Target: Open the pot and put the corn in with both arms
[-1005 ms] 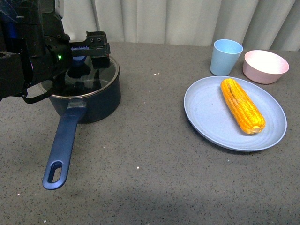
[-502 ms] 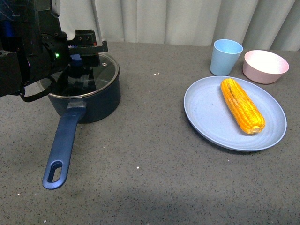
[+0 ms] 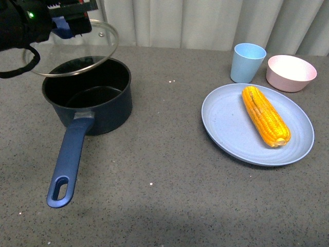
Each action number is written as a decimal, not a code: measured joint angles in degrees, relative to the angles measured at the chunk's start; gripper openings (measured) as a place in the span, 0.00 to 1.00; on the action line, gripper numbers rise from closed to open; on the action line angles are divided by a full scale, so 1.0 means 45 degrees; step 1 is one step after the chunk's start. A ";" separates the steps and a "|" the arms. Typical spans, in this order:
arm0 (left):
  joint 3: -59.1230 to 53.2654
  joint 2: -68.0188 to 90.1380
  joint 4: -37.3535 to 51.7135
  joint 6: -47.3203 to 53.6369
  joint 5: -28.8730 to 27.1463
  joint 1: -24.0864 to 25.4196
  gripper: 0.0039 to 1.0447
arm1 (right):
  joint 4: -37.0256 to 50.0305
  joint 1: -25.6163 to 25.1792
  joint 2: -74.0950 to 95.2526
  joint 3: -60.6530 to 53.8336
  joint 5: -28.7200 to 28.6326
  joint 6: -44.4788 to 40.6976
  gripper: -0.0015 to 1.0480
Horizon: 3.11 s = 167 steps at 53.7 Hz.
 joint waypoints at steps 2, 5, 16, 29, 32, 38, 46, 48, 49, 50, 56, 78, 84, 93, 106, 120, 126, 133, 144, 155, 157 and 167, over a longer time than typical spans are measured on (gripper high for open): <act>0.0107 0.0039 0.0005 0.0044 0.0170 0.0369 0.61 | 0.0005 0.0000 0.0000 0.0000 0.0000 0.0000 0.91; 0.0287 0.0160 0.0092 0.0151 0.0257 0.0923 0.61 | 0.0000 0.0000 0.0000 0.0000 0.0000 0.0000 0.91; 0.0665 0.1360 0.0447 0.0578 0.0345 0.2905 0.61 | 0.0005 0.0000 0.0000 0.0000 0.0000 0.0000 0.91; 0.0670 0.2803 0.0942 0.0777 0.0053 0.3551 0.61 | 0.0000 0.0000 0.0000 0.0000 0.0000 0.0000 0.91; 0.0704 0.2943 0.0923 0.0782 -0.0078 0.3575 0.61 | 0.0000 0.0000 0.0000 0.0000 0.0000 -0.0005 0.91; 0.0933 0.3240 0.0908 0.0782 -0.0160 0.3575 0.61 | 0.0000 0.0000 0.0000 0.0000 0.0000 0.0000 0.91; 0.1088 0.3725 0.1103 0.0763 -0.0029 0.3570 0.61 | 0.0000 0.0000 0.0000 0.0000 0.0000 0.0000 0.91; 0.1088 0.3886 0.1258 0.0685 -0.0015 0.3570 0.61 | 0.0000 0.0000 0.0000 0.0000 0.0000 0.0000 0.91; 0.1088 0.3973 0.1336 0.0627 -0.0024 0.3570 0.61 | 0.0000 0.0000 0.0000 0.0000 0.0000 0.0000 0.91; 0.1088 0.4027 0.1365 0.0593 -0.0024 0.3570 0.61 | 0.0000 0.0000 0.0000 0.0000 0.0000 0.0000 0.91; 0.1083 0.4439 0.1617 0.0578 -0.0039 0.3575 0.61 | 0.0000 0.0000 0.0000 0.0000 0.0000 0.0000 0.91; 0.1321 0.5124 0.1287 0.0719 0.0053 0.3633 0.61 | 0.0000 0.0000 0.0000 0.0000 0.0000 -0.0005 0.91; 0.1428 0.5124 0.1093 0.0675 0.0010 0.3638 0.61 | 0.0000 0.0000 0.0000 0.0000 0.0000 0.0000 0.91; 0.1472 0.5124 0.1001 0.0646 0.0087 0.3653 0.61 | 0.0005 0.0000 0.0000 0.0000 0.0000 0.0000 0.91; 0.1307 0.5027 0.1083 0.0583 0.0063 0.3750 0.81 | 0.0000 0.0000 0.0000 0.0000 0.0000 0.0000 0.91; 0.0491 0.3832 0.1345 0.0656 0.0160 0.3934 0.94 | 0.0000 0.0000 0.0000 0.0000 0.0000 0.0000 0.91; -0.0306 0.2744 0.1564 0.0685 0.0495 0.4090 0.94 | 0.0000 0.0000 0.0000 0.0000 0.0000 0.0000 0.91; -0.1554 0.1394 0.1817 0.0651 0.0845 0.4143 0.94 | 0.0000 0.0000 0.0000 0.0000 0.0000 0.0000 0.91; -0.3759 -0.1205 0.1802 0.0350 0.1501 0.3978 0.94 | 0.0000 0.0000 0.0000 0.0005 0.0000 0.0000 0.91; -0.5158 -0.3784 0.0699 -0.0165 0.1666 0.3988 0.94 | 0.0000 0.0000 0.0000 0.0000 0.0000 0.0000 0.91; -0.5382 -0.4260 0.0505 -0.0267 0.1749 0.3997 0.94 | 0.0000 0.0000 0.0000 0.0000 0.0000 0.0000 0.91; -0.6615 -0.7339 -0.0670 -0.0364 0.2793 0.4027 0.94 | 0.0000 0.0000 0.0000 0.0000 0.0000 0.0000 0.91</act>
